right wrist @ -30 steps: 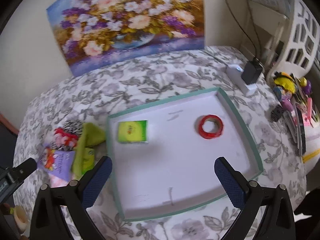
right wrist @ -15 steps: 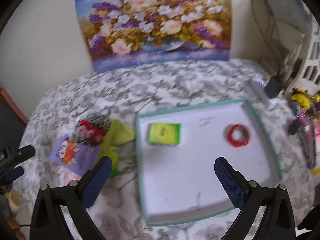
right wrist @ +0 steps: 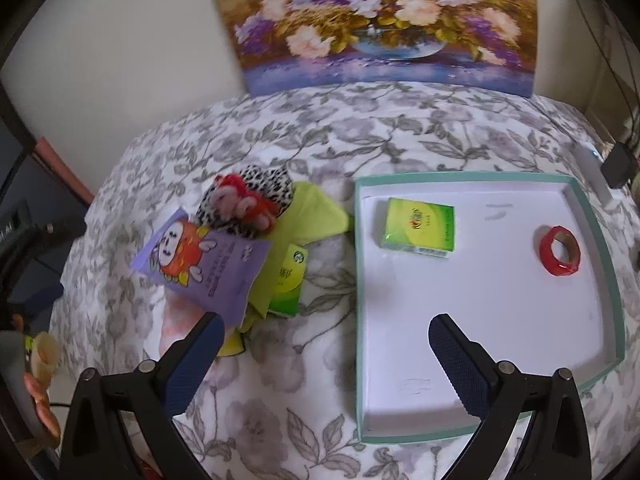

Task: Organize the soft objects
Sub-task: 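Move the right tool to the purple snack packet on the pile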

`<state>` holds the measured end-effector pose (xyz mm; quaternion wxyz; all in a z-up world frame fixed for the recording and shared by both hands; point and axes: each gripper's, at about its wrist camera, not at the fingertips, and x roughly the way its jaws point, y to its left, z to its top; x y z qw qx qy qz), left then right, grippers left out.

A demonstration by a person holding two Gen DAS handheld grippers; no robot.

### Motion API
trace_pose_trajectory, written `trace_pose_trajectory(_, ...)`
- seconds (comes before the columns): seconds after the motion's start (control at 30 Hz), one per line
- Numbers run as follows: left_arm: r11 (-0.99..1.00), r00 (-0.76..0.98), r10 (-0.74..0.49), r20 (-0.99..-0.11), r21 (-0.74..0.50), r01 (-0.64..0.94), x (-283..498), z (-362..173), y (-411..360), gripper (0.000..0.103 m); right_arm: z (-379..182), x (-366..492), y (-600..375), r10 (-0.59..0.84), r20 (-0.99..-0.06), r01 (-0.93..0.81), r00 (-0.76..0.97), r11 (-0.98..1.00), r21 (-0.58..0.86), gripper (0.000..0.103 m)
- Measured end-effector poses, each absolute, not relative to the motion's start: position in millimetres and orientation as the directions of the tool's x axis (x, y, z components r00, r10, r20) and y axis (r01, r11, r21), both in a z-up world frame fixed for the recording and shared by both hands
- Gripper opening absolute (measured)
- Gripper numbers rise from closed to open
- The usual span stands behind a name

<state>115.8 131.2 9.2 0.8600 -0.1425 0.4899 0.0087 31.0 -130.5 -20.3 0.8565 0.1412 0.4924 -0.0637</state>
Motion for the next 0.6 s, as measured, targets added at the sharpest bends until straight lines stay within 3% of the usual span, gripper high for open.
trace_pose_trajectory(0.27,0.959,0.492,-0.145,-0.858,-0.244,-0.143,119,4,131,0.103,4,37,-99,-0.112,-0.823,0.196,0.556,0.981,0.0,0.103)
trace_pose_trajectory(0.6,0.961,0.368,-0.107,-0.924,-0.191,-0.201,128,-22,136,0.103,4,56,-67,-0.055,-0.794,0.125,0.606,0.992,0.027,0.103)
